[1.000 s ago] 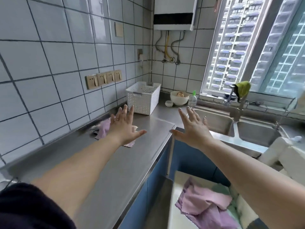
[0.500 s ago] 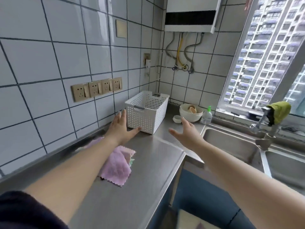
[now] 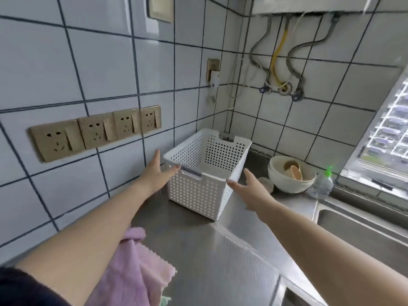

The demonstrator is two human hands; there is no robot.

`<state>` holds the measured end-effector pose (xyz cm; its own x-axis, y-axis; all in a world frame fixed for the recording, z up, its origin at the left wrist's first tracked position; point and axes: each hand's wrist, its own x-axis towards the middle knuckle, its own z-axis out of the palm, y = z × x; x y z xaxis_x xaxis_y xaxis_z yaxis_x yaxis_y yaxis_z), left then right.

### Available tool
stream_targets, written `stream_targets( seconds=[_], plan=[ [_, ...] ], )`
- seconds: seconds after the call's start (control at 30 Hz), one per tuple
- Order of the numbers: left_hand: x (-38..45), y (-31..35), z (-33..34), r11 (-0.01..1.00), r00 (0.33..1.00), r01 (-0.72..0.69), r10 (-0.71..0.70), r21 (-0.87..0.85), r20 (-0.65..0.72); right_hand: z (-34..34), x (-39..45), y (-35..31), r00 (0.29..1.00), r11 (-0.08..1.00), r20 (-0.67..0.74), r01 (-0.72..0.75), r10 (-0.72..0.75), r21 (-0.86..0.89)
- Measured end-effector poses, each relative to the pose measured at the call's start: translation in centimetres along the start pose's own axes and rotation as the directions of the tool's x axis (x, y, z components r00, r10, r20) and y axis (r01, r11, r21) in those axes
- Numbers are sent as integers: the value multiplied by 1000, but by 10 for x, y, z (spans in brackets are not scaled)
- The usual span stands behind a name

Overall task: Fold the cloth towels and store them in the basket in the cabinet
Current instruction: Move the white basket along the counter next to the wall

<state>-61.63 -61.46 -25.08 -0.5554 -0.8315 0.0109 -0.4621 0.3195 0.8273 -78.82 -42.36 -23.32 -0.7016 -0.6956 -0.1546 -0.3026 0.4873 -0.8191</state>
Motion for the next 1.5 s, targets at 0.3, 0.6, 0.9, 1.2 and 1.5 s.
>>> stream_targets(
  seconds=[0.3,0.6,0.9,1.2,1.5],
  plan=[
    [104,-27,31,954,958,143,-200,-262,-206,36,101,1,981,907,56,-191,183,374],
    [130,-36,45,926,940,210,-279,-314,-195,47,122,24,968,839,157,-247,194,486],
    [85,-22,40,942,950,184,-244,-279,-197,34,95,41,971,825,193,-224,142,519],
    [-33,-3,10,908,943,161,-257,-386,-212,10,-12,39,980,851,199,-118,17,512],
    [-214,-1,-55,887,930,97,-242,-451,-276,-7,-178,23,953,870,274,-22,-131,493]
  ],
)
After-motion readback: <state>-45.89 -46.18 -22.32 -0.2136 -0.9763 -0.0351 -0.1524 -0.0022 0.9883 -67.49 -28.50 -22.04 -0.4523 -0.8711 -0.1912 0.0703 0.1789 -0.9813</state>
